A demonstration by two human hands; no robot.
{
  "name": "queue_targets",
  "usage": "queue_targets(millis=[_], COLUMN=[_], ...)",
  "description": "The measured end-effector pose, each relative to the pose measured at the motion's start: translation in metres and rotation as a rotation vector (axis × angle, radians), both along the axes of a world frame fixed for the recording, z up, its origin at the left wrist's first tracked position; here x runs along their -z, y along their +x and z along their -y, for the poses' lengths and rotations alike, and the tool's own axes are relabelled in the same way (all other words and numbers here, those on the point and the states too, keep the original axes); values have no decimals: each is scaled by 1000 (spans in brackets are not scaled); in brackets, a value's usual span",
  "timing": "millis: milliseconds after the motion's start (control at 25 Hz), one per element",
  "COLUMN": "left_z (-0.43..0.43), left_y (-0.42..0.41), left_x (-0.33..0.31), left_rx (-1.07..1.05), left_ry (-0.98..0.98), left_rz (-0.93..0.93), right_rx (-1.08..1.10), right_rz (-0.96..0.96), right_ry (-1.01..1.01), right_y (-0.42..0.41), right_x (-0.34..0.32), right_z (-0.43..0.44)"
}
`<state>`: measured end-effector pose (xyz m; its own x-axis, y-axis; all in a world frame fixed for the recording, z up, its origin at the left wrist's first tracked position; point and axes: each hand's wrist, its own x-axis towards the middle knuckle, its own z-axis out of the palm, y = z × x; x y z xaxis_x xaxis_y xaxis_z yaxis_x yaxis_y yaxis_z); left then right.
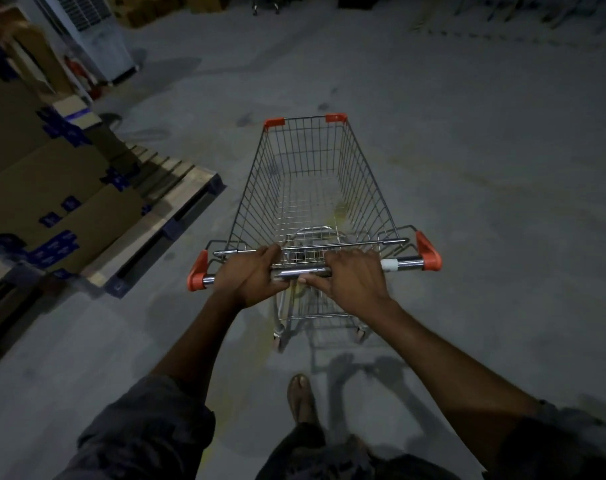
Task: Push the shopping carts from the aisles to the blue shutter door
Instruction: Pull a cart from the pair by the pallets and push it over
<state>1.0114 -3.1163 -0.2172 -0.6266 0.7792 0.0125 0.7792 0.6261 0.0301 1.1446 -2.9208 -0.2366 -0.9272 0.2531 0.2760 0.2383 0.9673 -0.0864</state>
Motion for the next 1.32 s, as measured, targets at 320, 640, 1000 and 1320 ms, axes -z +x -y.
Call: queue_targets(millis=[320,640,1000,1320], left_z=[-78,-189,-320,-470], left_y=[-75,-177,-282,-378], left_x=[27,5,14,4], left_rx=[149,191,196,259], left_ry=[51,-61,-92,-312], left_rz=[-196,-75,58,368], right_rx=[106,333,576,461], right_rz=[-344,227,334,462], right_ry=[98,-3,36,-111], right_y=[-65,-162,-252,-325], right_x=[27,-15,-16,-25], right_z=[-67,-152,-240,-383])
